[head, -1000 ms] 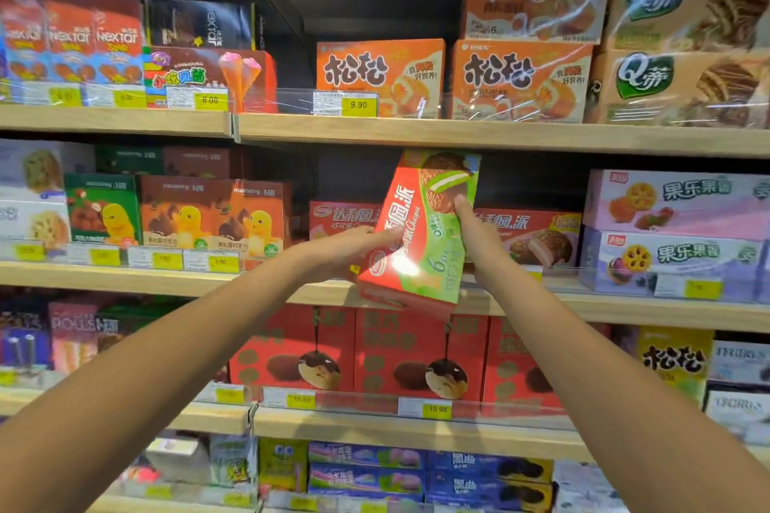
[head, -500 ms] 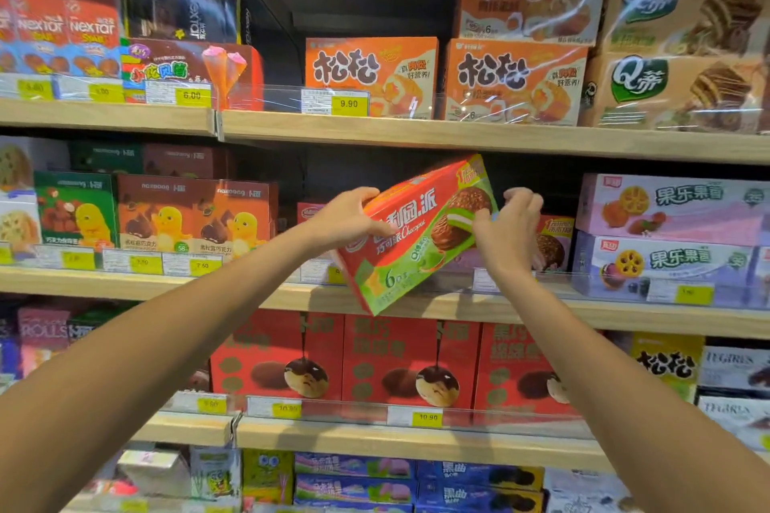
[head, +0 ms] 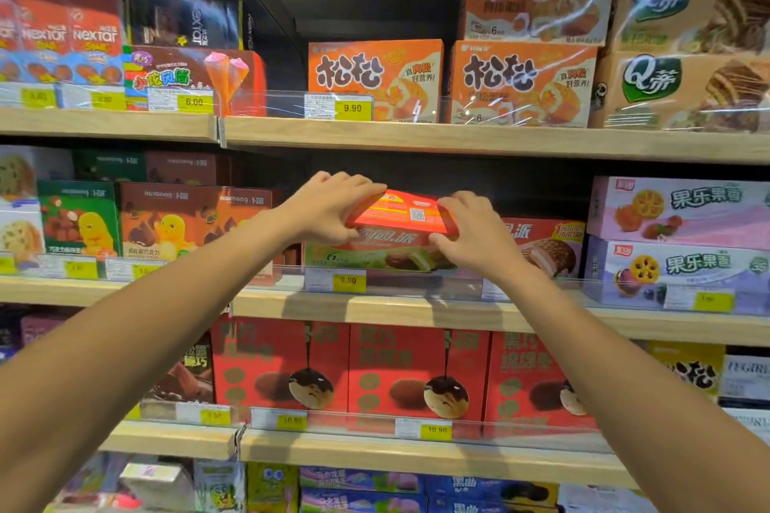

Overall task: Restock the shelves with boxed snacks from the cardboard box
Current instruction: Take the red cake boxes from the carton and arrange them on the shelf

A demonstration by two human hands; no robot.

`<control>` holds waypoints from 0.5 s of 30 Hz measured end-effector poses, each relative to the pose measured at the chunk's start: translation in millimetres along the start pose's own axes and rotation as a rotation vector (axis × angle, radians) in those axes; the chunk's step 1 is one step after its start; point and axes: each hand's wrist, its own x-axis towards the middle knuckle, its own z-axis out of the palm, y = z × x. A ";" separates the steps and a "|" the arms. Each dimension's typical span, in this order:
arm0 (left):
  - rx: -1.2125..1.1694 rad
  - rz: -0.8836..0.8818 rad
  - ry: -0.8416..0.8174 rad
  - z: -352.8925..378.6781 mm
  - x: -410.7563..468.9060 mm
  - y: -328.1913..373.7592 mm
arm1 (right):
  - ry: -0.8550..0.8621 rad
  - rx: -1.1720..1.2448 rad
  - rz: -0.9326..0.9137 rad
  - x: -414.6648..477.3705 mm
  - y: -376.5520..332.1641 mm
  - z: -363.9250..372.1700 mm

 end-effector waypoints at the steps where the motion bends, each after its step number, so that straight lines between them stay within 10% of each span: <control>1: -0.001 -0.011 -0.022 4.9 -3.2 -3.5 | -0.037 0.009 0.007 0.0 -1.2 4.7; 15: -0.176 -0.235 -0.271 34.7 -2.0 -24.4 | -0.083 -0.040 0.065 26.6 -27.4 51.0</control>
